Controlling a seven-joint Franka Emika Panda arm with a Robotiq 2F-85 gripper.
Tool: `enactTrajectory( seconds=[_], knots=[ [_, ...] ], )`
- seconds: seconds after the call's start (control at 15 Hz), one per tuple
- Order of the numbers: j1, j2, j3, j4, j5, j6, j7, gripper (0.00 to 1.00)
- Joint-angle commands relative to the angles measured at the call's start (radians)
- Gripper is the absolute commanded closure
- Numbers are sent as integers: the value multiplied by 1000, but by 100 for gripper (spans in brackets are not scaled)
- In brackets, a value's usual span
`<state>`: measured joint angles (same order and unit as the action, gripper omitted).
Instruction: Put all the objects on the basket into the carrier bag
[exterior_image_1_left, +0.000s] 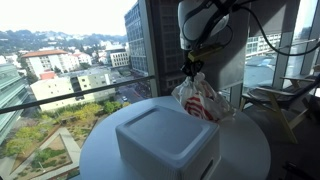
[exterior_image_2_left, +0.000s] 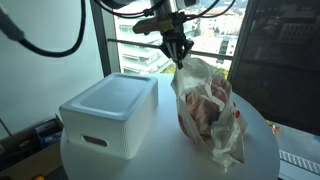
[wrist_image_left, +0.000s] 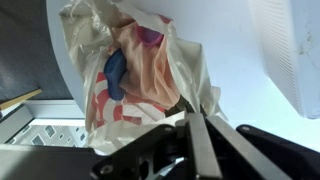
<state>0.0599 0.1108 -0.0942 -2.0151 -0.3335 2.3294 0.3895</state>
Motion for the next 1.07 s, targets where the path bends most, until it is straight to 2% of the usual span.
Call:
enactTrajectory(
  seconds=[0.0,0.4,0.53,1.0],
  knots=[
    [-4,-10,25,31,-59,-95,43,97],
    [-3,63,39,2,-3,-182,16,97],
    [4,46,48,3,21,-206,19,71],
    [-11,-111,72,-40,79,-304,41,19]
  ],
)
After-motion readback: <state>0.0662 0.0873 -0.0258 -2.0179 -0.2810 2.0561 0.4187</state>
